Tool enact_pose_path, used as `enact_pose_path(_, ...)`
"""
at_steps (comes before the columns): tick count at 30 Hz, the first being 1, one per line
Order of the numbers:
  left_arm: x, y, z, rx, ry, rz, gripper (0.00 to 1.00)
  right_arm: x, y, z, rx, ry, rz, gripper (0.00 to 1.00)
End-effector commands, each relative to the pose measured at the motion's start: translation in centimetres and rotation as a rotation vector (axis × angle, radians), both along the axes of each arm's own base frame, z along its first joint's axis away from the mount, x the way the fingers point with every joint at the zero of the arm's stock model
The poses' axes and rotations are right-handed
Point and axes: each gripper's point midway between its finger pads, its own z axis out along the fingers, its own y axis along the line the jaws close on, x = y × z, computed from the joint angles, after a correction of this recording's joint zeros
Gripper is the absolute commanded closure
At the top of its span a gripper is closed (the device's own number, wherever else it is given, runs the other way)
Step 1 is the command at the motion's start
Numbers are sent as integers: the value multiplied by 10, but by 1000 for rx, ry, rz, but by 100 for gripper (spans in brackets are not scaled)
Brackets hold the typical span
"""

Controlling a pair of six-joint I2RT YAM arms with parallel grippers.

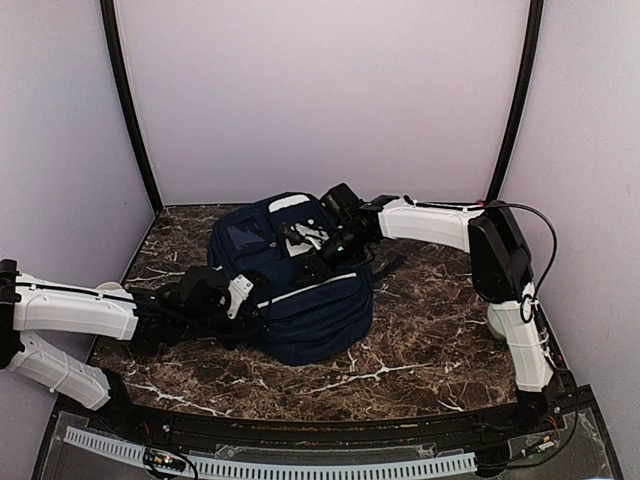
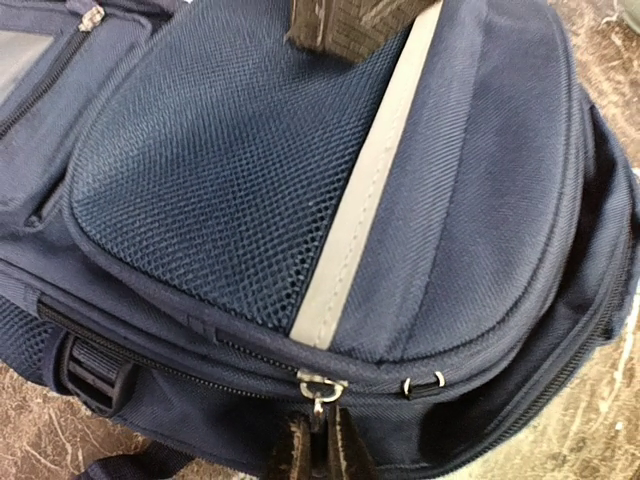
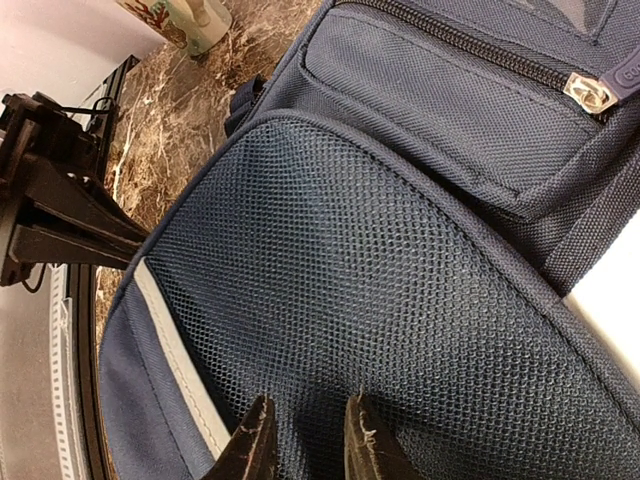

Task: Pack the student bag
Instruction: Hold the lower front pocket of the student bag, then zip the second largest pocket of the bag in the student bag.

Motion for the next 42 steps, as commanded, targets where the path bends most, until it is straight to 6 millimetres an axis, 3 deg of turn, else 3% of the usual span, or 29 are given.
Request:
enact_pose_path(1,-16,-18,25,-80,37,-89,100,-3,-17,-60,-145,72,-44,76)
enact_pose_path(8,-46,-58,26,-166,173,-252,100,-4,-17,-61,-142,85,-47,80)
enact_pose_path(13,-53,-90,21,-149,182,-316,100,-4,-17,-64,-145,93,-49,80)
enact_pose_path(19,-48,-128,22,-188,157,-369,100,-6,-18,-66,-147,101,-47,80)
enact_pose_path(25,-35,-154,26,-237,109,-384,100,-1,-20,-67,-161,86,-66,81)
enact_pose_path(29,-26,-166,28,-255,75,-384,100,-2,-20,-57,-131,99,-59,81)
enact_pose_path(32,-22,-171,31,-254,57,-393,98,-2,-19,-43,-107,90,-48,82)
enact_pose_path(35,-26,-169,32,-209,73,-416,82,1,-23,-16,-79,71,-40,81)
enact_pose_path(39,-39,-156,51,-141,101,-473,71,10,-44,46,-2,6,-73,78)
enact_pose_path(40,-43,-150,54,-114,104,-484,68,14,-54,69,28,-30,-94,75)
enact_pose_path(42,-45,-137,60,-57,94,-495,65,18,-72,96,56,-86,-134,71)
